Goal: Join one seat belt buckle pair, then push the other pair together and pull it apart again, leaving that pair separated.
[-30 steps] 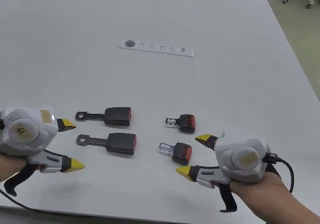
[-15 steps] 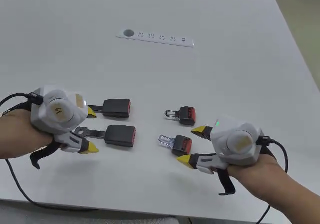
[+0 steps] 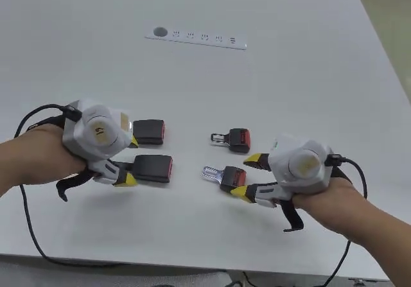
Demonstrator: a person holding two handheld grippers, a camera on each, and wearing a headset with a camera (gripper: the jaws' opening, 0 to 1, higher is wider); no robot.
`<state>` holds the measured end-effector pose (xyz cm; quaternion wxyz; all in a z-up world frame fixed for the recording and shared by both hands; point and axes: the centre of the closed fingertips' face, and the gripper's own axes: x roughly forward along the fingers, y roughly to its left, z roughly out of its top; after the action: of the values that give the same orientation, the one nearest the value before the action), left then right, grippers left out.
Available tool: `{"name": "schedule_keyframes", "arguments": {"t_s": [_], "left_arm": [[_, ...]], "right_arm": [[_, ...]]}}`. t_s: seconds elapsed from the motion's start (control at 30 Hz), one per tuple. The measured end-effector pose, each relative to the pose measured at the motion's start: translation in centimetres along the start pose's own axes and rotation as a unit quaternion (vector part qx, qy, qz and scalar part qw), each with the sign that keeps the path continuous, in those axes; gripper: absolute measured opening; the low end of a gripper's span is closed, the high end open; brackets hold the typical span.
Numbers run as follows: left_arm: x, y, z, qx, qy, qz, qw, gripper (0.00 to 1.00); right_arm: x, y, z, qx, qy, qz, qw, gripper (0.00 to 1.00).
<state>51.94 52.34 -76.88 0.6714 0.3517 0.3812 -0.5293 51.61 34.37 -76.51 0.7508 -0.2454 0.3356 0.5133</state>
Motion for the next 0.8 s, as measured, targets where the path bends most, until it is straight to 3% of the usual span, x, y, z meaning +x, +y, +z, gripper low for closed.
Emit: {"name": "schedule_keyframes", "arguments": {"t_s": [0.23, 0.33, 0.57, 0.8], "left_arm": [[1.0, -0.1, 0.8, 0.015, 0.004, -0.014, 0.9998, 0.42], [1.3, -0.2, 1.0, 0.021, 0.006, -0.018, 0.9996, 0.4], [2.0, -0.2, 0.8, 0.031, 0.013, -0.027, 0.9991, 0.33], [2.3, -0.2, 0.7, 0.041, 0.017, -0.024, 0.9987, 0.33]], "right_arm": [[0.7, -0.1, 0.0, -0.01, 0.008, 0.011, 0.9999, 0.33], [0.9, -0.6, 0.0, -0.007, 0.006, 0.01, 0.9999, 0.36], [1.5, -0.3, -0.7, -0.018, 0.022, 0.035, 0.999, 0.31], [1.5, -0.1, -1.1, -0.046, 0.044, 0.055, 0.9964, 0.32]]}}
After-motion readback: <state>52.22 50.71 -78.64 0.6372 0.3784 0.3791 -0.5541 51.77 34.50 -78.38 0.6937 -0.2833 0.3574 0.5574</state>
